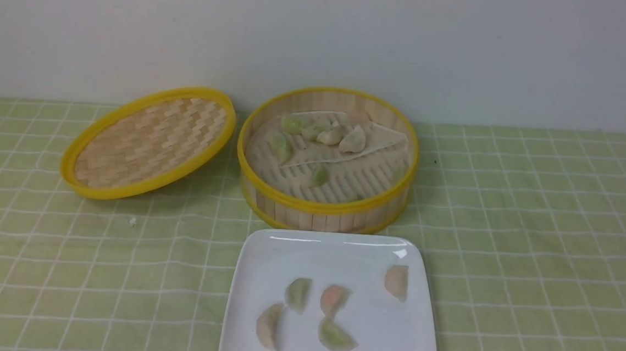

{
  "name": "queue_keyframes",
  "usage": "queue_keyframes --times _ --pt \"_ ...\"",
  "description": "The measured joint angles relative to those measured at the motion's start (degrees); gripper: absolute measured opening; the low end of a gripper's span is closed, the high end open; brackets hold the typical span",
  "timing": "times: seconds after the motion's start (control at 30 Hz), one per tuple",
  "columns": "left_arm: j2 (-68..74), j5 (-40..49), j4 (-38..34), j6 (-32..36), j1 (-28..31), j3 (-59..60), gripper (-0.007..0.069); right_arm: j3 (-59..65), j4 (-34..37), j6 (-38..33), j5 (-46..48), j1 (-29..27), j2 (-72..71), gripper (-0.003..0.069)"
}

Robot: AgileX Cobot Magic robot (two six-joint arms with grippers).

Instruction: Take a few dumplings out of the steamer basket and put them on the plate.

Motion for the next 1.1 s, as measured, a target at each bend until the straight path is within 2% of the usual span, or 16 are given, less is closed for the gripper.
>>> queue_keyframes --times 0.2,1.1 --pt "0.0 5.1 -0.1 0.0 0.1 0.1 -0.0006 0.0 0.0 0.0 0.0 0.0 0.0 -0.0014" --pt "0.0 5.6 -0.2 0.0 0.1 0.1 -0.0006 0.0 0.0 0.0 0.0 0.0 0.0 -0.0014"
